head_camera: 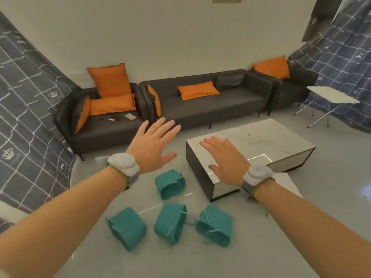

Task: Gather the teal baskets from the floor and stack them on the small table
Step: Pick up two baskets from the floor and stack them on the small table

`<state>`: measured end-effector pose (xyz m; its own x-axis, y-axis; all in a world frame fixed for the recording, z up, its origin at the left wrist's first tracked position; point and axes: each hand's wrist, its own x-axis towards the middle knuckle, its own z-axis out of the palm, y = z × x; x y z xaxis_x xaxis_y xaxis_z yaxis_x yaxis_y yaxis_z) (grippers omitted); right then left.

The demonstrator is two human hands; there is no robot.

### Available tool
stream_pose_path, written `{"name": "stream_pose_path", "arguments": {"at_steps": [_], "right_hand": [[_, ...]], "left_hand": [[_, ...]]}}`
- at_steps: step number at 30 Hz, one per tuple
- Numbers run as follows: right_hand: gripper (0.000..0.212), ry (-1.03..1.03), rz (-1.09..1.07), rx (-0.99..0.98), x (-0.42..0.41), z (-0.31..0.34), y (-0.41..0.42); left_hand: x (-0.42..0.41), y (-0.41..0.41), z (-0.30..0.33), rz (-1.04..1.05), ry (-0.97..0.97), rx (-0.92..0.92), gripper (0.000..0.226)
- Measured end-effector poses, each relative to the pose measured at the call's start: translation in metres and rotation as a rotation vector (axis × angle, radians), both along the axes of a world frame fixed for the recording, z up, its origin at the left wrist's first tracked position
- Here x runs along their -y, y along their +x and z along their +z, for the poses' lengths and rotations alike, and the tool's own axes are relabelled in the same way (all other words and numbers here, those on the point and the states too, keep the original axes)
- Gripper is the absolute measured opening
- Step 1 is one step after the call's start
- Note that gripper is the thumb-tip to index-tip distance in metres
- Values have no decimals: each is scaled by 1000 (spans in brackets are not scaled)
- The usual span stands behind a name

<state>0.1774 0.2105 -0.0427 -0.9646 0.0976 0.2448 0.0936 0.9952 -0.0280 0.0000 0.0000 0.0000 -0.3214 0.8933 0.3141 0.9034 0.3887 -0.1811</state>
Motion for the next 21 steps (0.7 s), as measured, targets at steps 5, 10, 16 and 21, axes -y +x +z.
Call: {"name": "stream_pose_path", "arguments": {"at_steps": [5, 10, 16, 21], "right_hand": [[72, -130, -57, 164, -3, -61, 4], [68, -230, -97, 277, -13, -129, -34], [67, -381, -221, 373, -8, -221, -93], [65, -488, -311, 476, -3, -313, -142]], "left_hand": [[-4, -9, -64, 37, -88, 127, 70], [-16, -53, -136, 48, -149, 310, 56], [-26, -122, -243, 101, -206, 480, 58], [-29, -173, -345, 163, -290, 622, 60]]}}
